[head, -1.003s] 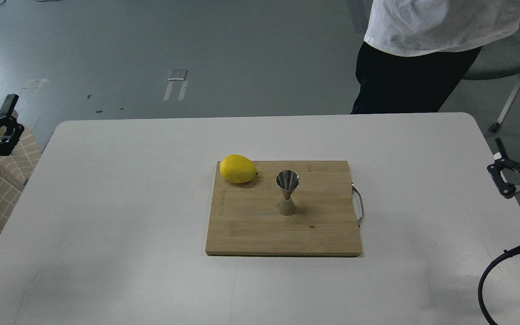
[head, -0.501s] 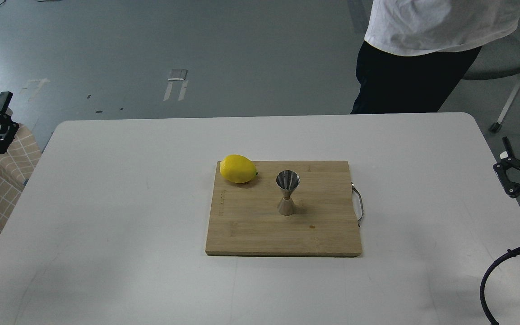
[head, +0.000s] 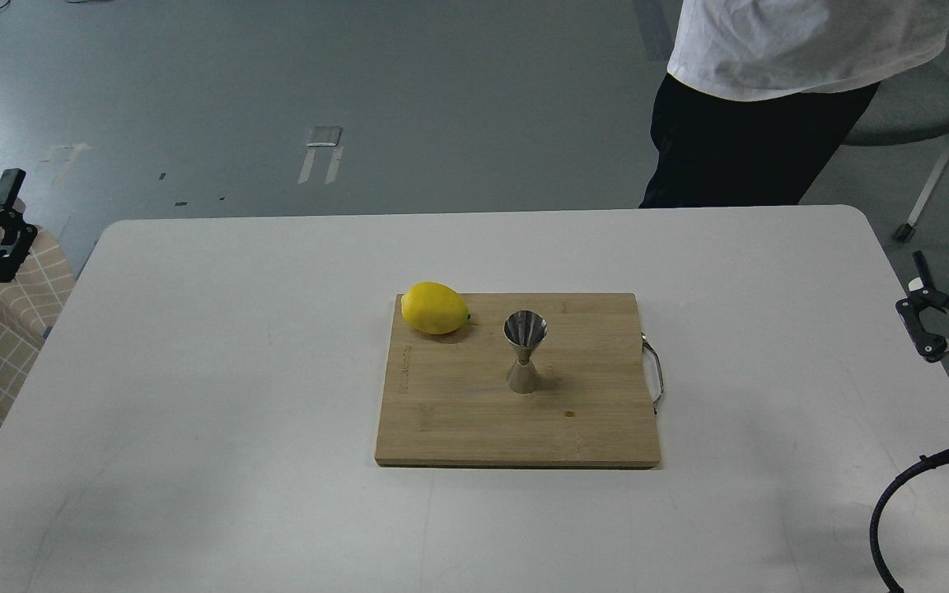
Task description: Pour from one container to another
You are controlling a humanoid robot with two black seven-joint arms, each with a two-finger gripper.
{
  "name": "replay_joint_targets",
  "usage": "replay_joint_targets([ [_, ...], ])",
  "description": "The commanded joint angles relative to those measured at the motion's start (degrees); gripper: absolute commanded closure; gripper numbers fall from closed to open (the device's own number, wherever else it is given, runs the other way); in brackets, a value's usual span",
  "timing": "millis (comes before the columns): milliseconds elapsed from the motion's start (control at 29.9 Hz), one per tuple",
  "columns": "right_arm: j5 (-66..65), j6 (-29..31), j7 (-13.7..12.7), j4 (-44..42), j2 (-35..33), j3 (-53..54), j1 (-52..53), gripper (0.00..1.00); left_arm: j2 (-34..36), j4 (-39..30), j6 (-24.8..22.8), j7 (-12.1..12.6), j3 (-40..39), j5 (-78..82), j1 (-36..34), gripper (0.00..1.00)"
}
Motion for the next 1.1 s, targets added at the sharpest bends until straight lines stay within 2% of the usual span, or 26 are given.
replay_joint_targets([
  [0, 0.0, 0.0, 0.0, 0.1, 0.0, 0.0, 0.0, 0.00, -0.1, 0.0, 0.0, 0.0, 0.0, 0.0, 0.1, 0.02],
  [1070, 0.0, 0.0, 0.0, 0.0, 0.5, -0.1, -0.1, 0.00, -1.2, 0.4, 0.0, 0.0, 0.6, 0.0, 0.4, 0.02],
])
